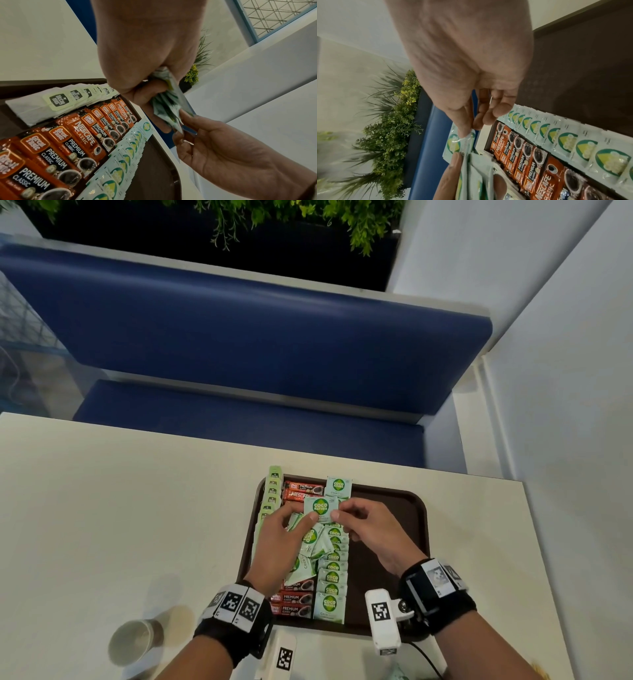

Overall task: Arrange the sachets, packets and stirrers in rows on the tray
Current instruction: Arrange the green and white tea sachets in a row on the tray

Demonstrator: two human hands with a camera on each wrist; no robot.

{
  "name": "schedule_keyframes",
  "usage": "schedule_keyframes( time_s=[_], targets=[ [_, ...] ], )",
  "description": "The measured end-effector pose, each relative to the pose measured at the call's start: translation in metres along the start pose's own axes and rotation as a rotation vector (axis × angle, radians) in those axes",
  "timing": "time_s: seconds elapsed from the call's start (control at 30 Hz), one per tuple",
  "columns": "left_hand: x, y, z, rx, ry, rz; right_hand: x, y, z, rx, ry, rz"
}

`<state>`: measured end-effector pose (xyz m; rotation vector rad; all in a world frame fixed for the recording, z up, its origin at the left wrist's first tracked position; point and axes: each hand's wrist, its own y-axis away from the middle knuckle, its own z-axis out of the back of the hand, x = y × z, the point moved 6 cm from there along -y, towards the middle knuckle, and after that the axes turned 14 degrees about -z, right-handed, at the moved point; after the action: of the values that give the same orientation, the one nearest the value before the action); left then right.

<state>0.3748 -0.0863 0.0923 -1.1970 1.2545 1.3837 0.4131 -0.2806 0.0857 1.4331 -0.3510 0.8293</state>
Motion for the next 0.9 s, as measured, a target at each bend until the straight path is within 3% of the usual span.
schedule_keyframes(
  time_s=[0.1, 0.23, 0.3, 0.53, 0.9],
  targets=[
    [0.007, -0.001, 0.005, -0.016, -0.068, -0.001, -0.005, -0.015, 0.01, -0.024, 0.019, 0.011],
    [0.021, 0.003, 0.02, -0.052, -0.108, 0.045, -0.026, -0.056, 0.048, -0.313, -0.169, -0.025],
    [0.028, 0.005, 0.027, -0.05, -0.125, 0.058, -0.038, -0.078, 0.053, -0.392, -0.128, -0.043],
    [0.044, 0.013, 0.039, -0.043, -0.094, 0.141, -0.065, -0.129, 0.033, -0.472, 0.008, -0.129],
    [0.046, 0.01, 0.041, -0.043, -0.094, 0.137, -0.068, -0.131, 0.031, -0.556, 0.119, -0.132]
  ],
)
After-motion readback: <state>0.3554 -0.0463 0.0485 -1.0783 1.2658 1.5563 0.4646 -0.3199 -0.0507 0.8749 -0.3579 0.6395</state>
